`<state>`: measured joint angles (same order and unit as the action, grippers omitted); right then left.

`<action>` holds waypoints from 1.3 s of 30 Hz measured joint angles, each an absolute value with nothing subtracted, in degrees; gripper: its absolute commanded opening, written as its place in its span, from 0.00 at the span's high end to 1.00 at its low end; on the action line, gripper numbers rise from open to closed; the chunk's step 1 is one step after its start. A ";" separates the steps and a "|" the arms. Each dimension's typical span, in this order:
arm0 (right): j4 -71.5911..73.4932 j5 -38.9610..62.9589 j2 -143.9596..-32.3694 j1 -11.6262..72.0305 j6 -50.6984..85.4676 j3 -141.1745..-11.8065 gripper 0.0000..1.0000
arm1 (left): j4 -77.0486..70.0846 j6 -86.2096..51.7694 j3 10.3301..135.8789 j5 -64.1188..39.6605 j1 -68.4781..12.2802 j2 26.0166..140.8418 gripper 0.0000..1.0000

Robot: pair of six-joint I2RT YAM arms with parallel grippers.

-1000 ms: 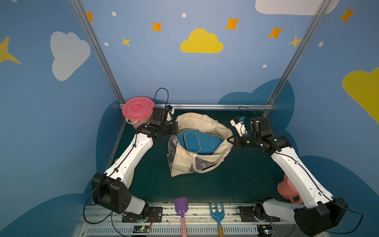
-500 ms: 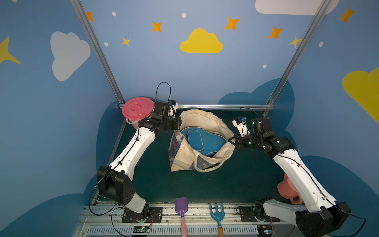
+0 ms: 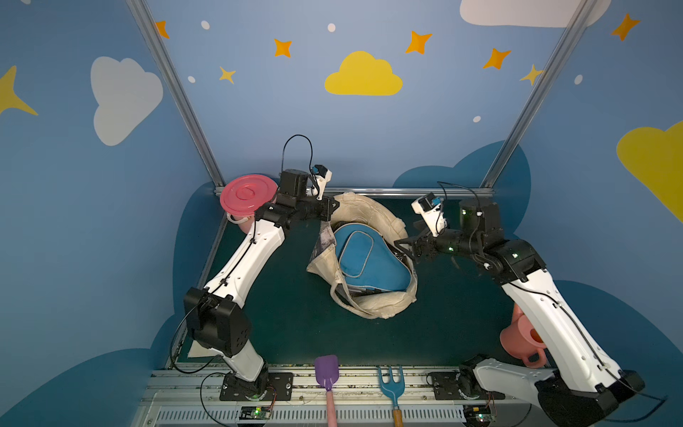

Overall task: Remove the ping pong set from the canvas bag
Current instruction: Adjust the canvas bag at the center of the board, then pick up the ping pong set from the canvas bag.

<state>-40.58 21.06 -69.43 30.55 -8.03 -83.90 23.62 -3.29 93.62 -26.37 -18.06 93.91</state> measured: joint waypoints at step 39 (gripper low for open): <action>-43.18 38.70 -95.57 27.51 -13.23 -86.59 0.08 | 5.87 -7.40 75.16 -28.18 -18.00 85.34 0.96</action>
<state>-43.18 38.70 -95.57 27.51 -13.23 -86.59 5.87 -7.40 75.16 -28.18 -18.00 85.34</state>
